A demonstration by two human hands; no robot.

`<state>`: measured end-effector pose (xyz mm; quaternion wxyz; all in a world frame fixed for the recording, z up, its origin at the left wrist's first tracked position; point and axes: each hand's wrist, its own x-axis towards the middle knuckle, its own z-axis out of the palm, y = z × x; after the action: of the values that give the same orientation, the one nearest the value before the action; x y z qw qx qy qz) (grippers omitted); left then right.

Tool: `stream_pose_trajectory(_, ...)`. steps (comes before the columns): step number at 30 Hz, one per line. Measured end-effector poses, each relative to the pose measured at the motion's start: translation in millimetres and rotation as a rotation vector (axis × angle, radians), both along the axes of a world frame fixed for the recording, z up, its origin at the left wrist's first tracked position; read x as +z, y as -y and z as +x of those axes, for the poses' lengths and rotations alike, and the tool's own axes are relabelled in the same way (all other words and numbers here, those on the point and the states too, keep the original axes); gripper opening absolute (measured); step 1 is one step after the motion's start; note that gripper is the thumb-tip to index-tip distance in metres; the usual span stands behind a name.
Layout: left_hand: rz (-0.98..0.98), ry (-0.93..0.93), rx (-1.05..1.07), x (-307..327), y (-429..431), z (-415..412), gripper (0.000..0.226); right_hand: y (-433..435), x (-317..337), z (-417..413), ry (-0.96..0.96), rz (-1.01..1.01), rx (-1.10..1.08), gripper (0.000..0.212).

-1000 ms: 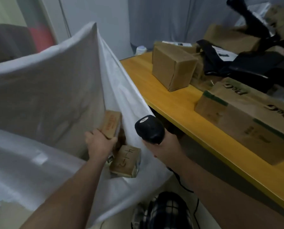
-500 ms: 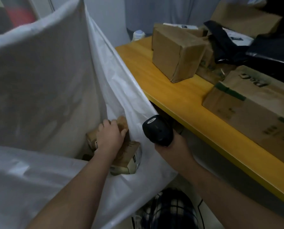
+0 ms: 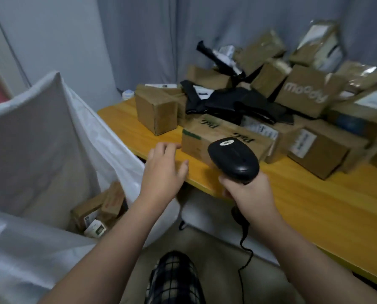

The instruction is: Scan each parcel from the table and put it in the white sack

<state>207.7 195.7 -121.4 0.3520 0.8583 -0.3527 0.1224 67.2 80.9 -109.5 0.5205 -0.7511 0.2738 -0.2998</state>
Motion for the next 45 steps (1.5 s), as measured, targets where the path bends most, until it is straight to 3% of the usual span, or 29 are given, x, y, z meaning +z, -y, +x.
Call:
stream_pose_trajectory(5, 0.076, 0.027, -0.152, 26.9, 58.2, -29.2, 0.048, 33.2, 21.3, -66.0, 0.039, 0.013, -0.128, 0.02)
stream_pose_trajectory(10, 0.247, -0.251, 0.031, 55.3, 91.7, 16.1, 0.07, 52.2, 26.3, -96.2, 0.107, 0.166, -0.172, 0.015)
stream_pose_trajectory(14, 0.347, -0.36, -0.049, 46.1, 96.2, 16.5, 0.07, 60.5, 29.3, -98.2, 0.196, 0.33, -0.187, 0.017)
stream_pose_trajectory(21, 0.206, -0.254, -0.119, 25.5, 89.6, -43.0, 0.056, 56.0, 19.6, -99.3, 0.234, 0.385, -0.166, 0.016)
stream_pose_trajectory(29, 0.219, 0.11, -0.283, -13.5, 57.1, -90.4, 0.096, 49.7, -3.9, -143.1, 0.307, 0.365, -0.259, 0.029)
stream_pose_trajectory(36, 0.224, 0.471, -0.368, -32.4, 53.1, -89.8, 0.109, 52.3, -7.0, -169.1, 0.375, 0.398, -0.364, 0.033)
stream_pose_trajectory(45, 0.214, 0.527, -0.525, -10.0, 55.8, -96.3, 0.093, 58.7, 1.1, -202.2, 0.528, 0.514, -0.385, 0.03)
